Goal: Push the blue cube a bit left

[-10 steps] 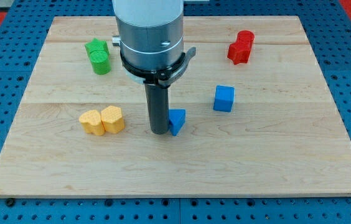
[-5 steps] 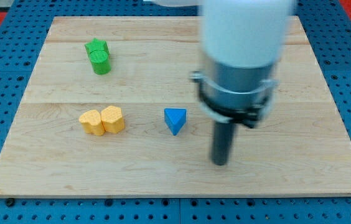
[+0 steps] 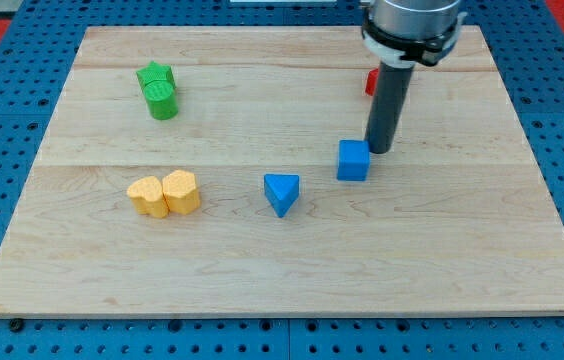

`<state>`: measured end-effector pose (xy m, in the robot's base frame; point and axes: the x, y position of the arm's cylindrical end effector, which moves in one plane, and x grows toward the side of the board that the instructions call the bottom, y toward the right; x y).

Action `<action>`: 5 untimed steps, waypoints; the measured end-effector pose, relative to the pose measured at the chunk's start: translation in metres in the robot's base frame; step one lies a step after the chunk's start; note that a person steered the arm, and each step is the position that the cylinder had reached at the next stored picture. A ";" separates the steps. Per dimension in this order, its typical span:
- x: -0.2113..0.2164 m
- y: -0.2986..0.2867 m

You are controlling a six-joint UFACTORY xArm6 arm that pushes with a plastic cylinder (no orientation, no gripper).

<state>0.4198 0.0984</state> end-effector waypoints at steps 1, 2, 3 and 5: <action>0.001 -0.013; 0.003 -0.016; 0.006 -0.019; 0.017 0.007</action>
